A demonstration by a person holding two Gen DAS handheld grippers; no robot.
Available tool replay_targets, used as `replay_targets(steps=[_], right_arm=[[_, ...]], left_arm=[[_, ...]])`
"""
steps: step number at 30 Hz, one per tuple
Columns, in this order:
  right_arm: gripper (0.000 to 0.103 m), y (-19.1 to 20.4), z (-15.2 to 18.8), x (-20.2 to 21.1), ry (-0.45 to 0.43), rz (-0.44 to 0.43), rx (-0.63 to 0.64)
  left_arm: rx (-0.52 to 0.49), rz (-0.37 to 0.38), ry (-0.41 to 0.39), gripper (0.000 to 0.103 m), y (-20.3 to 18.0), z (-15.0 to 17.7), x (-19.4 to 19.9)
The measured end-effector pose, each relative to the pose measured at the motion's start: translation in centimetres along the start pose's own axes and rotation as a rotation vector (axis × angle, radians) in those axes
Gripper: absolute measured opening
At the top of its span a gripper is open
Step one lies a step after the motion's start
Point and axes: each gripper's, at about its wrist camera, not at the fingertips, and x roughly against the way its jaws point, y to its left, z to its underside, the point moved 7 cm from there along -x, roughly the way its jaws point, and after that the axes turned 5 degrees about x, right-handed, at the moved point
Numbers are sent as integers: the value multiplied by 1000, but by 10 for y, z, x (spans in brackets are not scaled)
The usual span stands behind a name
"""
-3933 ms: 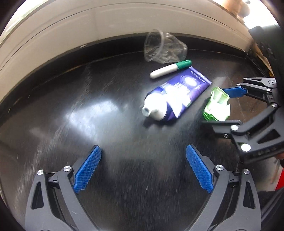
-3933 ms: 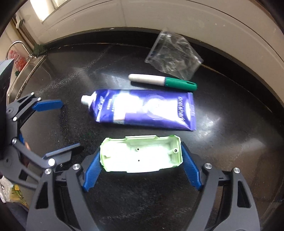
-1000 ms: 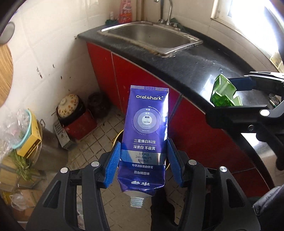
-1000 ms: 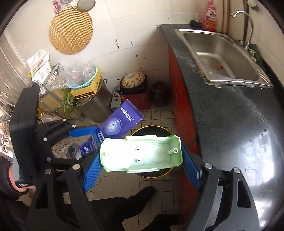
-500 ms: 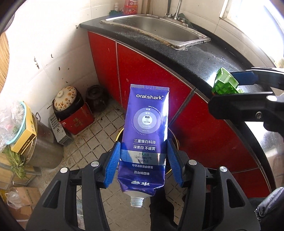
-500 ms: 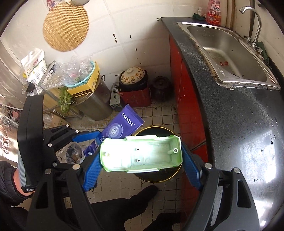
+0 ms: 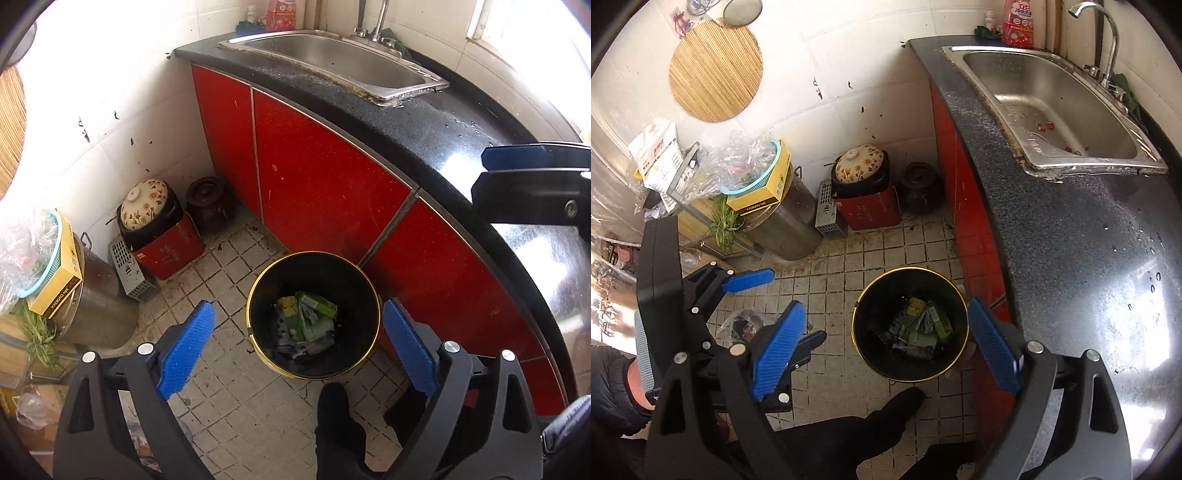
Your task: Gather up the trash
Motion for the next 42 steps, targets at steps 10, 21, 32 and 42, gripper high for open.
replay_targets(steps=[10,21,32,42], right_arm=[[87,-71,34,75,-107,114,-167],[87,-209,172,222,-234,469,-506],[87,-276,340,327,-295,693,-838],[87,-306,404,349,-302,703,-933]], left_arm=[[-124,63,-60,91,-67,-31,14],[-532,341,-118,91,-285,-55,32],[-888,574,-118,91,-486,-9,52],[-1021,618,-80,91,-565,15,37]])
